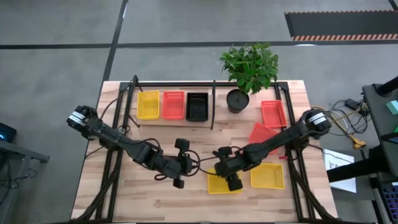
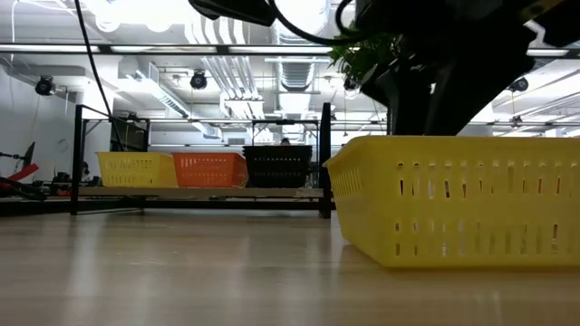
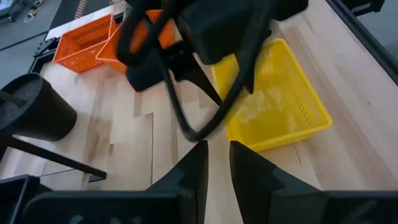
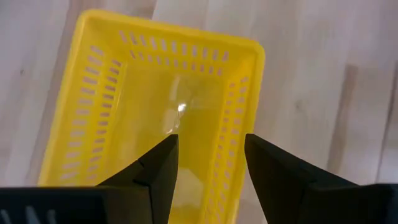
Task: Stack baskets on shelf by color
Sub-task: Stack the left yellow basket on the yellow basket on the shelf
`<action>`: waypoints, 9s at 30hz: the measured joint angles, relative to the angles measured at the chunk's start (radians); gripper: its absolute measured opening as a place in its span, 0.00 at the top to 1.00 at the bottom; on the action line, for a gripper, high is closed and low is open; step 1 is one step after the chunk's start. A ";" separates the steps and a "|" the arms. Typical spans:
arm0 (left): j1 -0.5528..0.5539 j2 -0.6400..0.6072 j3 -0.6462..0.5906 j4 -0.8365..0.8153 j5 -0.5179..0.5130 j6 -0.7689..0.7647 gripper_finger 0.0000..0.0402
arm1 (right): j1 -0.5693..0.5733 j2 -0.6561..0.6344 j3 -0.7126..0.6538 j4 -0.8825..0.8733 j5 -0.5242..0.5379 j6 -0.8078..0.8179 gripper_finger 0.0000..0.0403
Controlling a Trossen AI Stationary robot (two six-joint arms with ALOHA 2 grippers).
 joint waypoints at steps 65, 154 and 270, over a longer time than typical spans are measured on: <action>0.000 0.100 0.005 0.050 -0.012 -0.363 0.88 | 0.057 -0.171 -0.033 -0.123 0.392 -0.039 0.87; 0.035 0.369 0.062 0.122 0.162 -0.633 0.56 | 0.098 -0.341 -0.348 0.250 0.428 0.062 0.98; 0.600 -0.664 -0.448 -0.573 -0.023 0.445 1.00 | 0.098 -0.341 -0.364 0.303 0.428 0.020 0.98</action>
